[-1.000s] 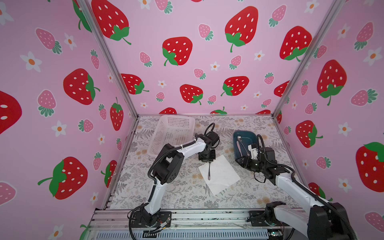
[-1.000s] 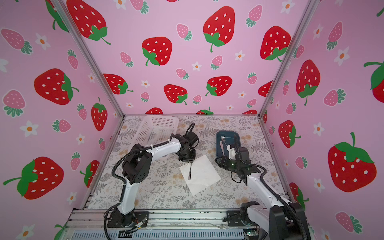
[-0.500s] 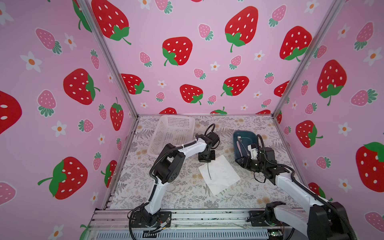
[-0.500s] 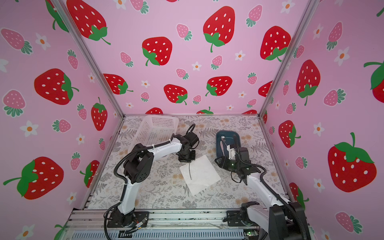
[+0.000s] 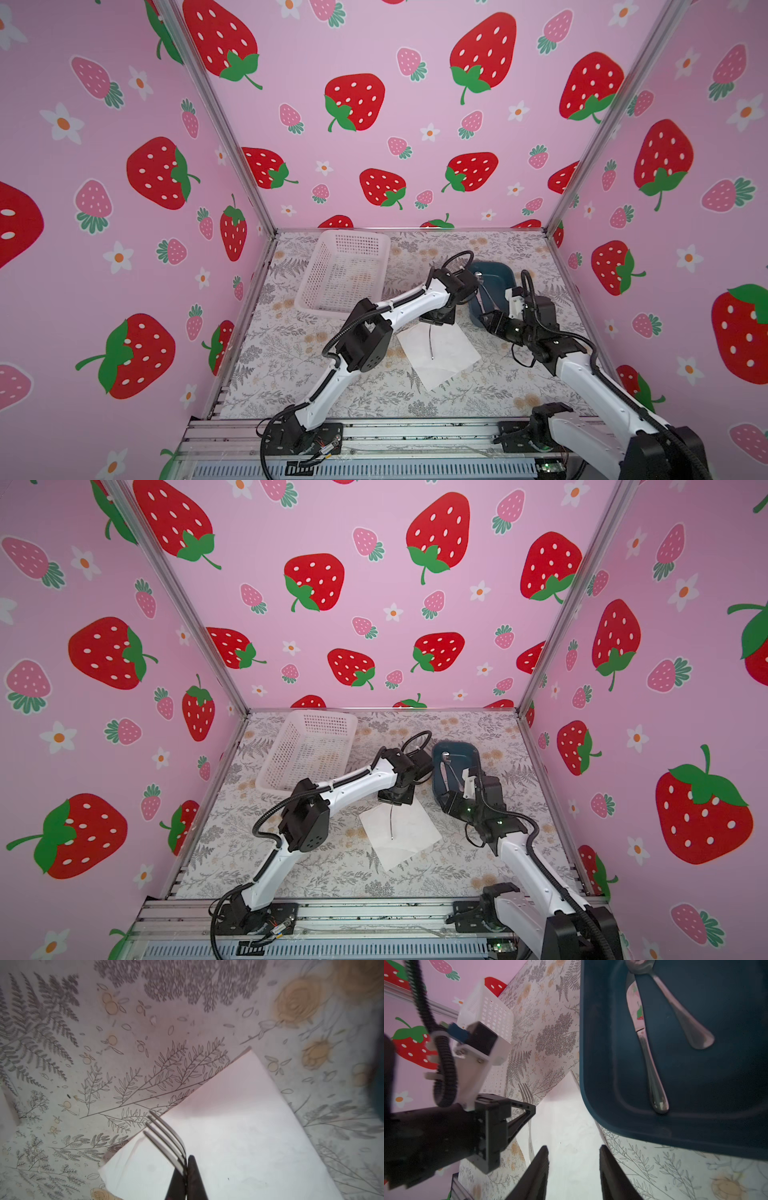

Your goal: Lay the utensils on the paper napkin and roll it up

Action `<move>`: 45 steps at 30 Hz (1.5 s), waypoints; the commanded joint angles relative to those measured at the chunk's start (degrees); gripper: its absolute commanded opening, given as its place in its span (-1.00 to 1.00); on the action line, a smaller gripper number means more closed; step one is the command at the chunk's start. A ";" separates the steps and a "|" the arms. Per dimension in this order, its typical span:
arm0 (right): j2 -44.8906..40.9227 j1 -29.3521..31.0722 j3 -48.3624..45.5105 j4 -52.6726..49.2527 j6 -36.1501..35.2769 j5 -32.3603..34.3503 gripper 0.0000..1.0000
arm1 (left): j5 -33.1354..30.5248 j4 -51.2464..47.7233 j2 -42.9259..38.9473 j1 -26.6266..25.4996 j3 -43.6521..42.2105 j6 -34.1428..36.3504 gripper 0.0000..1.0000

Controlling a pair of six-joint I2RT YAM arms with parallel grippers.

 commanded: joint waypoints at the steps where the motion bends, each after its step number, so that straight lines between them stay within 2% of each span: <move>1: -4.23 -0.27 -1.55 -3.38 1.95 7.20 -0.15 | -5.70 -10.11 2.32 0.32 3.59 -1.74 -1.00; 9: -9.49 -0.69 -3.88 -4.73 3.29 11.15 -0.14 | -4.49 -10.02 5.16 0.34 5.12 -1.63 -1.00; 15: -8.45 -0.89 -3.87 -4.71 3.13 10.35 -0.14 | -2.92 -11.20 7.07 0.21 8.10 -1.45 -0.91; 16: -8.16 -0.90 -3.90 -4.59 3.10 10.18 -0.13 | -2.64 -11.42 7.19 0.19 8.45 -1.47 -0.80; 23: -7.31 -0.90 -3.75 -4.29 3.13 9.35 -0.13 | -0.85 -11.04 6.41 -0.12 8.55 -1.22 -0.61; 29: -7.59 -0.96 -3.89 -4.32 3.09 9.40 -0.13 | 3.13 -8.78 5.15 -0.18 8.16 -0.15 -0.60; 31: -7.41 -0.98 -3.78 -4.31 3.05 9.25 -0.13 | 1.42 -8.71 3.85 -0.15 7.32 -0.44 -0.59; 33: -7.31 -0.96 -3.82 -4.33 2.99 9.07 -0.13 | 0.30 -7.95 2.06 0.14 5.80 -0.17 -0.48; 37: -7.04 -0.98 -3.84 -4.07 3.02 8.77 -0.14 | 4.93 -1.14 -2.52 0.83 0.29 3.05 -0.46; 42: -6.70 -0.98 -3.34 -4.09 2.95 8.49 -0.13 | 11.83 4.73 -5.61 1.72 -5.08 3.74 -0.48; 45: -6.70 -0.94 -3.33 -3.99 2.91 8.72 -0.13 | 10.05 4.05 -6.38 1.71 -5.50 3.55 -0.48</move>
